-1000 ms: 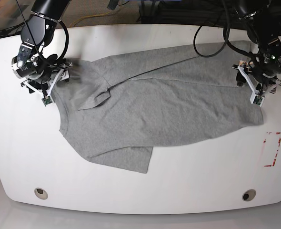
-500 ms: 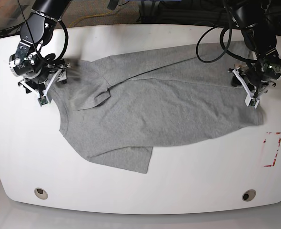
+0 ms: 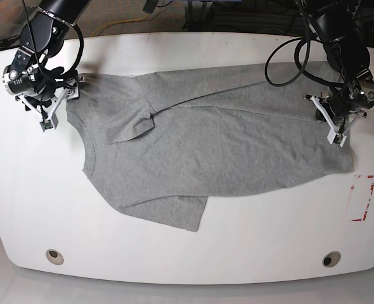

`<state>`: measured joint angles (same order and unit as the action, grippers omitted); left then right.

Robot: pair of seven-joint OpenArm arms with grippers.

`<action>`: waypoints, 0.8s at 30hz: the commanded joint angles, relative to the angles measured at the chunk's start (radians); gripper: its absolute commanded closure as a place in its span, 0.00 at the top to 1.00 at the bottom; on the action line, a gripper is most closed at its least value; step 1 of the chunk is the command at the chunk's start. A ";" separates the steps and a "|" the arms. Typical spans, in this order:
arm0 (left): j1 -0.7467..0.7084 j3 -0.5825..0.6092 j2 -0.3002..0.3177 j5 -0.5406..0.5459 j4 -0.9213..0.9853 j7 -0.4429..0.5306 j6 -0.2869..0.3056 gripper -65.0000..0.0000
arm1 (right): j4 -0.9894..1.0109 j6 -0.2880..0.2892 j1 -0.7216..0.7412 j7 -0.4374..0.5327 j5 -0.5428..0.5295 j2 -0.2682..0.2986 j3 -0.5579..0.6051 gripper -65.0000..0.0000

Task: Fold the T-shirt properly
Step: 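Grasp the shirt edge with both grippers and pull it taut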

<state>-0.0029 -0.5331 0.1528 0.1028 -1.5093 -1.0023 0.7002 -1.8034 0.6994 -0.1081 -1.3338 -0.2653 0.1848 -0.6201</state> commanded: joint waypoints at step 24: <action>-0.019 -0.008 0.032 -0.005 -0.265 -0.005 -0.002 0.01 | 0.104 -0.001 -0.057 -0.028 -0.248 0.029 0.042 0.59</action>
<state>-0.0357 -0.5388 0.1654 0.0891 -1.7515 -1.0241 0.7002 -1.7031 0.6968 -0.1734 -1.3941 -0.5152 0.1997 -0.5835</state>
